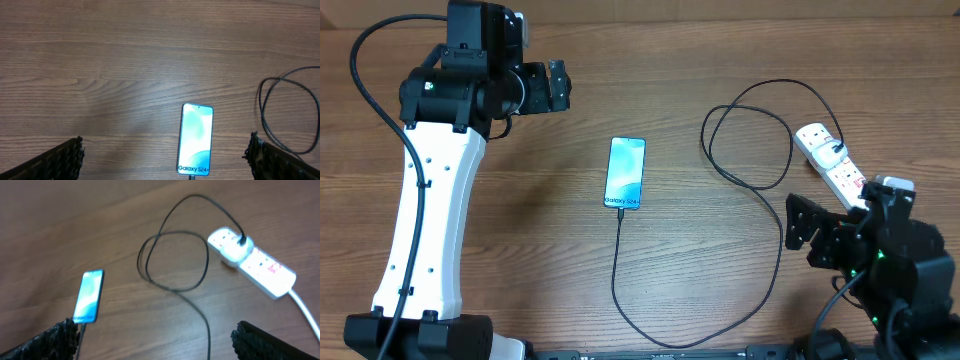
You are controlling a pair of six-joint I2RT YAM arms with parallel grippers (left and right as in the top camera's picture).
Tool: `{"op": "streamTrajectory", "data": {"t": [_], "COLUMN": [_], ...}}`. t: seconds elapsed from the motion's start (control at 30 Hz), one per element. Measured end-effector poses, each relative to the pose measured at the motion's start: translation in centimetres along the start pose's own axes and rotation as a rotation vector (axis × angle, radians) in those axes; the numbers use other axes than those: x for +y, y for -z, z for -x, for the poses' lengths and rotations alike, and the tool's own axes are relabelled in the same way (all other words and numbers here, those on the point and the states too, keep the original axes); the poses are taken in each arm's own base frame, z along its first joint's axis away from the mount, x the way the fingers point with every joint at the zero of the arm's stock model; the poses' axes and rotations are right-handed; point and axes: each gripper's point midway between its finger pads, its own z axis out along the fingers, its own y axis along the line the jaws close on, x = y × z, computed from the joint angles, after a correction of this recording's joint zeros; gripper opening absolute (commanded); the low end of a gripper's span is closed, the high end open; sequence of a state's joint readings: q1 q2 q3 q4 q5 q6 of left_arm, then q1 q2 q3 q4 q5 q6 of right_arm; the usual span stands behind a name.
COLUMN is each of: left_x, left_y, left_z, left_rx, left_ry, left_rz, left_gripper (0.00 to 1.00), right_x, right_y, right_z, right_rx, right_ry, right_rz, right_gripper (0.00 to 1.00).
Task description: Plug charger to phone and switch on socket
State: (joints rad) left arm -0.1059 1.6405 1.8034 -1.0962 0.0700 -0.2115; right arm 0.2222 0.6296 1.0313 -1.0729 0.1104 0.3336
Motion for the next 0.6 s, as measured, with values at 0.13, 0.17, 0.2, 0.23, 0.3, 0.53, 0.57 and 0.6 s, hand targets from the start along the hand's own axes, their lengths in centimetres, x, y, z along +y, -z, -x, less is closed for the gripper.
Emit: {"op": "streamTrajectory", "data": {"t": [0.13, 0.17, 0.2, 0.23, 0.3, 0.53, 0.57, 0.6], "left_x": [0.0, 0.0, 0.0, 0.0, 0.0, 0.0, 0.0, 0.0], "left_y": [0.0, 0.0, 0.0, 0.0, 0.0, 0.0, 0.0, 0.0], "left_z": [0.0, 0.0, 0.0, 0.0, 0.0, 0.0, 0.0, 0.0], "left_rx": [0.0, 0.0, 0.0, 0.0, 0.0, 0.0, 0.0, 0.0], "left_ry": [0.0, 0.0, 0.0, 0.0, 0.0, 0.0, 0.0, 0.0], "left_rz": [0.0, 0.0, 0.0, 0.0, 0.0, 0.0, 0.0, 0.0], "left_gripper": [1.0, 1.0, 1.0, 0.99, 1.0, 1.0, 1.0, 0.99], "right_x": [-0.1, -0.3, -0.4, -0.7, -1.1, -1.9, -2.1, -2.2], "right_y": [-1.9, -2.4, -2.7, -3.2, -3.9, -6.6, -6.9, -7.2], "right_z": [-0.3, -0.5, -0.6, -0.6, -0.9, -2.6, -3.0, -3.2], "right_rx": [-0.097, -0.123, -0.144, -0.184, -0.24, -0.401, -0.413, -0.426], "right_ry": [0.072, 0.085, 0.091, 0.097, 0.104, 0.128, 0.132, 0.138], "right_rz": [0.049, 0.056, 0.062, 0.069, 0.078, 0.119, 0.121, 0.122], "right_gripper": [1.0, 1.0, 1.0, 1.0, 1.0, 1.0, 1.0, 1.0]}}
